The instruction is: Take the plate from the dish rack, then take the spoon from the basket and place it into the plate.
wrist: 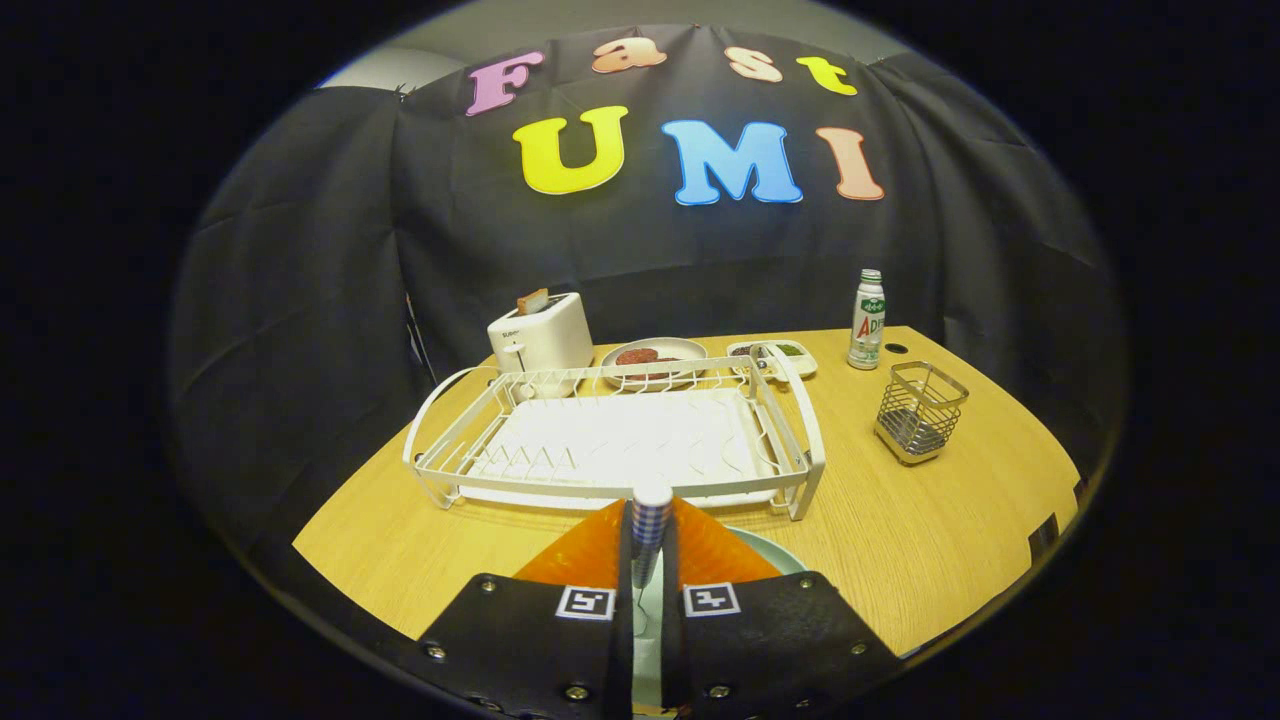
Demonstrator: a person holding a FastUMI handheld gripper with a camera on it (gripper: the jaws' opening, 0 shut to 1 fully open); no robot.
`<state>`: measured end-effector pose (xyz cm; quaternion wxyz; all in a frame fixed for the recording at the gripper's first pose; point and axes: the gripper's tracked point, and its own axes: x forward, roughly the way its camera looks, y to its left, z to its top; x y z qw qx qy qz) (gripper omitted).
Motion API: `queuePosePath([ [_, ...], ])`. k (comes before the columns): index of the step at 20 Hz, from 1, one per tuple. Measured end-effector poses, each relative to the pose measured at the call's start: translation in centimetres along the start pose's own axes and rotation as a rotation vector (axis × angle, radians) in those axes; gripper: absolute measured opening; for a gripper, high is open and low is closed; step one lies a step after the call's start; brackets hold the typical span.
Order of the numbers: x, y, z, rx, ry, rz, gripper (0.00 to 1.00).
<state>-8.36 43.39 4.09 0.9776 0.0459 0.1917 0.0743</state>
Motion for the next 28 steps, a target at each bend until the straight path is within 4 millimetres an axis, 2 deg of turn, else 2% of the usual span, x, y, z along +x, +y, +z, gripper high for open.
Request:
queuePosePath([
  [9, 0.3, -0.8, 0.1, -0.011, 0.011, -0.016, 0.14],
  [11, 0.1, -1.5, 0.3, -0.008, 0.005, -0.038, 0.14],
  [12, 0.1, -2.0, 0.4, -0.004, 0.002, -0.058, 0.23],
  [14, -0.1, -3.1, 0.5, 0.022, 0.002, -0.096, 0.32],
  [17, -0.4, -4.5, 1.0, 0.052, -0.012, -0.138, 0.34],
  [19, -0.5, -5.3, 1.3, 0.055, -0.014, -0.159, 0.43],
  [21, -0.5, -5.5, 1.8, 0.058, -0.020, -0.159, 0.43],
  [25, -0.8, -6.2, 4.1, 0.011, -0.044, -0.173, 0.43],
  [28, -1.4, -6.9, 8.0, -0.030, -0.101, -0.187, 0.43],
])
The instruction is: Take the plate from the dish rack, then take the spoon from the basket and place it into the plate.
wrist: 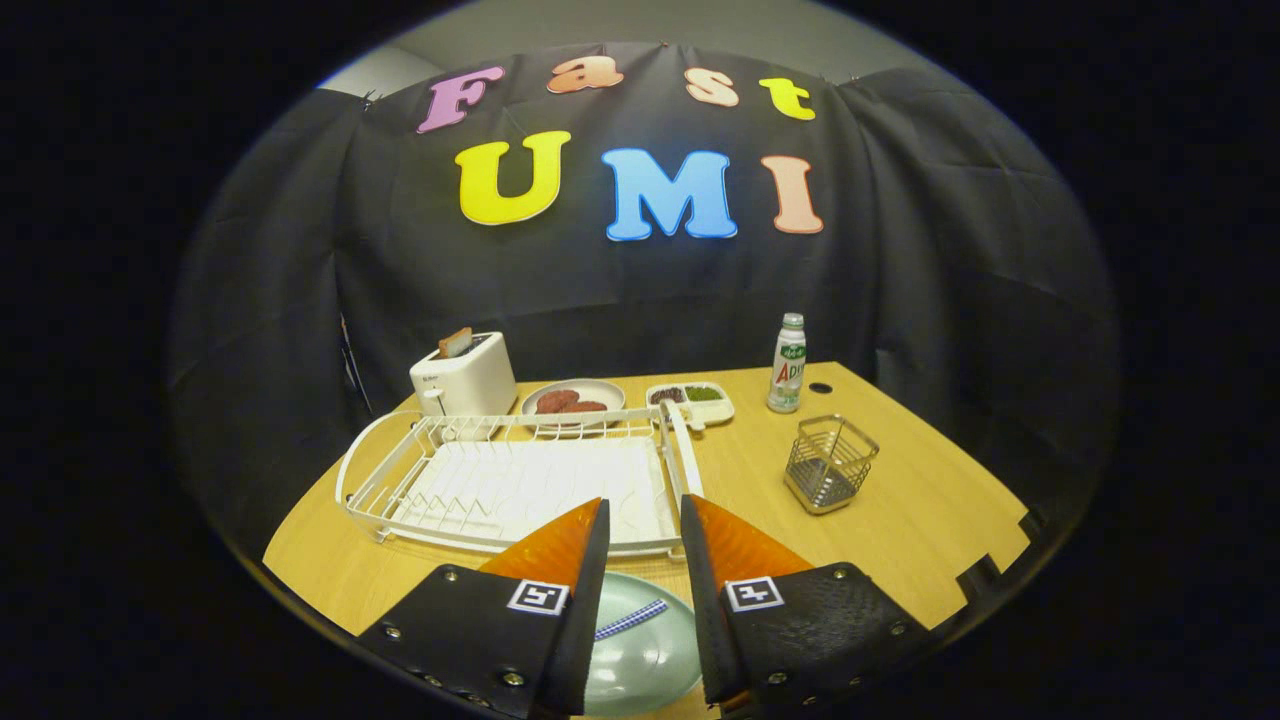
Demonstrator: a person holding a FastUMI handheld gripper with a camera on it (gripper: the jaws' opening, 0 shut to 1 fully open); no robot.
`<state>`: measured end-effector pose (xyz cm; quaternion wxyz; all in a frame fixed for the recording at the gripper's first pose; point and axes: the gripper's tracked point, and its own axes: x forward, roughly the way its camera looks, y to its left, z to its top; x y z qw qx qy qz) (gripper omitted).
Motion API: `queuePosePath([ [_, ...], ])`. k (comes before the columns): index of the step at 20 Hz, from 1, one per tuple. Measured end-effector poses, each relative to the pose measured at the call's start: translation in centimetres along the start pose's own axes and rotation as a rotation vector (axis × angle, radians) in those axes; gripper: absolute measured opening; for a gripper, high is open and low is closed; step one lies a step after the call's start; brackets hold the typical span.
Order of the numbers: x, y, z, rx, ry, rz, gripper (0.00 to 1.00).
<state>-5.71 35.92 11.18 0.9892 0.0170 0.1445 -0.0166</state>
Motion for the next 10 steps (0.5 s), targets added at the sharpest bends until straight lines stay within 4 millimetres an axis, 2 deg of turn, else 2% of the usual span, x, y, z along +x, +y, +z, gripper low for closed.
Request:
queuePosePath([
  [6, -0.7, -2.2, 11.2, -0.029, -0.194, -0.024, 0.43],
  [10, -0.9, -3.8, 15.5, -0.032, -0.270, -0.043, 0.43],
])
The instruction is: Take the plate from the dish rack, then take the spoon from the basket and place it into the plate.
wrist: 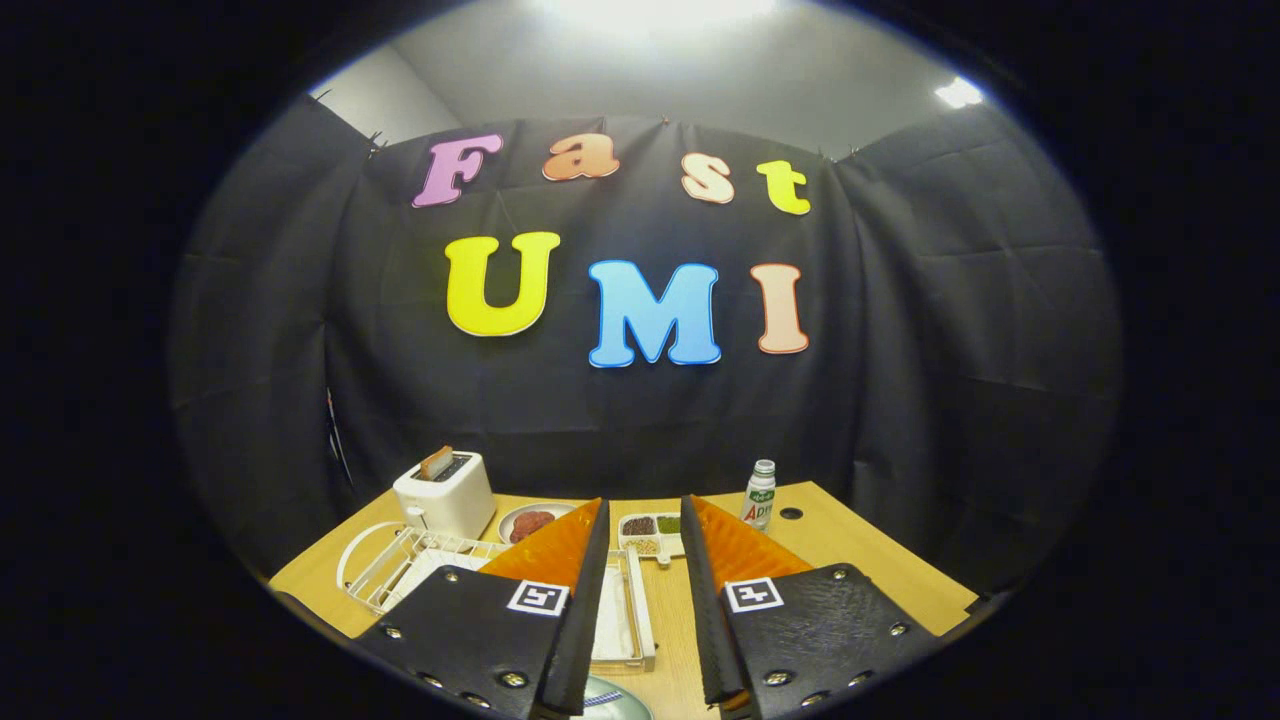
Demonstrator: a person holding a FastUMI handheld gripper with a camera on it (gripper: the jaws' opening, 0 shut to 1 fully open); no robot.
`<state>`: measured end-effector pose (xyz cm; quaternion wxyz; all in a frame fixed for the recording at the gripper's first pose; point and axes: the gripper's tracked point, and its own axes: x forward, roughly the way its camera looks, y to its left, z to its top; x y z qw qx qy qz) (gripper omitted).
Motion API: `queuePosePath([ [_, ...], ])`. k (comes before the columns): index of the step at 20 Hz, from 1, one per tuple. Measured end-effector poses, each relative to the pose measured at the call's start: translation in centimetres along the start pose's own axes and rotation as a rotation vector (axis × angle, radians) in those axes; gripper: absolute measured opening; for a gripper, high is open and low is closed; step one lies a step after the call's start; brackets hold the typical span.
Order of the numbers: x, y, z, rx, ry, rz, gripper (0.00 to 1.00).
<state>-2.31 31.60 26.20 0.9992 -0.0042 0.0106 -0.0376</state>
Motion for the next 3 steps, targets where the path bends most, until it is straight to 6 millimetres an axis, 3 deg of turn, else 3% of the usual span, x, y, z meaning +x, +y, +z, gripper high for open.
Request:
queuePosePath([
  [3, 0.4, -1.4, 1.3, 0.004, -0.030, -0.013, 0.43],
])
